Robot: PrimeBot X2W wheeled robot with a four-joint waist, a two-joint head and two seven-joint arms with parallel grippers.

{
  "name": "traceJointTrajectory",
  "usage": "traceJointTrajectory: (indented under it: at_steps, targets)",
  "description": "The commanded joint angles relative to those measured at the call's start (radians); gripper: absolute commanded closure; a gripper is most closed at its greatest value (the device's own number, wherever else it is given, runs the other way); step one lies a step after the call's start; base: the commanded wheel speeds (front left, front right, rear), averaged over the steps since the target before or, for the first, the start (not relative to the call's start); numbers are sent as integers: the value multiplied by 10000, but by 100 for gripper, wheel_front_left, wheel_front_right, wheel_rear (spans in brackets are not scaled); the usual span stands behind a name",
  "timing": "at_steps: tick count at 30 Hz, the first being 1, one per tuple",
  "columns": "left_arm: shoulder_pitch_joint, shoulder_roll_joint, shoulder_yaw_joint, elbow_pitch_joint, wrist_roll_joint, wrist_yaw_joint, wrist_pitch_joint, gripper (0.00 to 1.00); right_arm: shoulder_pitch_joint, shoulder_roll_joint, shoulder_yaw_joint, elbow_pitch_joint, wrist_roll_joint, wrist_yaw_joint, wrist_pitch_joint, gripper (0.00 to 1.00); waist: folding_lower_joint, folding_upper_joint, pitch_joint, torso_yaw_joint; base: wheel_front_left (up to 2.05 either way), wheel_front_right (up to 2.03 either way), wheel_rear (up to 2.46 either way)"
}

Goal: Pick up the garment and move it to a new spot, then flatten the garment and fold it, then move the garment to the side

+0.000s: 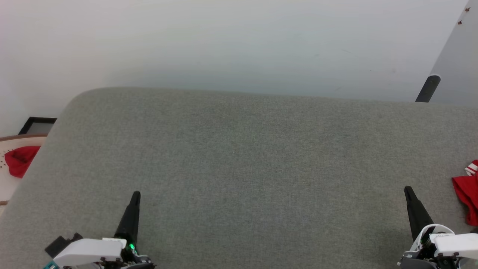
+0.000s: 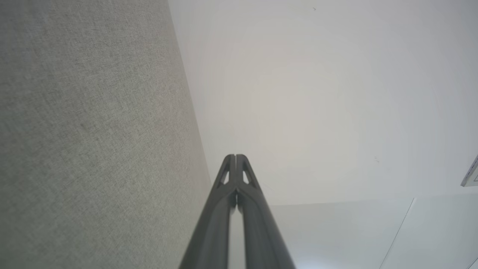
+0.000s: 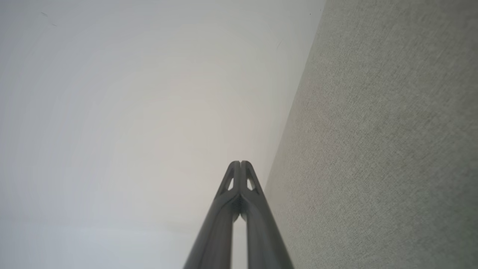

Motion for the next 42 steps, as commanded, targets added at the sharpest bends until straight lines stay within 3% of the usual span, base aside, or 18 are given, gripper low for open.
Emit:
traceJointTrajectory:
  at_steps: [1,14,42]
  targets:
    - [-159,-21,40,3,-212,-31,60,100,-207,23,33,29,214,4,33,100,-1,-1,12,-2,0,0,0]
    - [-366,-105,137,106,-960,-35,316,100,-437,54,56,240,989,4,114,100,-1,-1,114,-21,0,0,0]
    - [-362,-120,163,98,-892,-35,319,100,-374,51,56,230,956,4,106,100,-1,-1,114,-21,0,0,0]
